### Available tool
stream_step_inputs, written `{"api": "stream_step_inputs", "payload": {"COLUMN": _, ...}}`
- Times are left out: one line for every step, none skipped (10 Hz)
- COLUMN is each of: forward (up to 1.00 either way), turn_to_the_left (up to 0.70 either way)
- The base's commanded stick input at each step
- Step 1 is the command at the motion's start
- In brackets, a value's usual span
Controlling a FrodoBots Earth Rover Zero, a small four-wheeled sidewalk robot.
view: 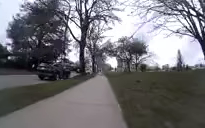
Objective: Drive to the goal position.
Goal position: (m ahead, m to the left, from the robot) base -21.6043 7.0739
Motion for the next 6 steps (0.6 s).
{"api": "stream_step_inputs", "payload": {"forward": 0.70, "turn_to_the_left": 0.00}}
{"api": "stream_step_inputs", "payload": {"forward": 0.70, "turn_to_the_left": 0.00}}
{"api": "stream_step_inputs", "payload": {"forward": 0.70, "turn_to_the_left": 0.00}}
{"api": "stream_step_inputs", "payload": {"forward": 0.70, "turn_to_the_left": 0.00}}
{"api": "stream_step_inputs", "payload": {"forward": 0.70, "turn_to_the_left": 0.00}}
{"api": "stream_step_inputs", "payload": {"forward": 0.70, "turn_to_the_left": 0.00}}
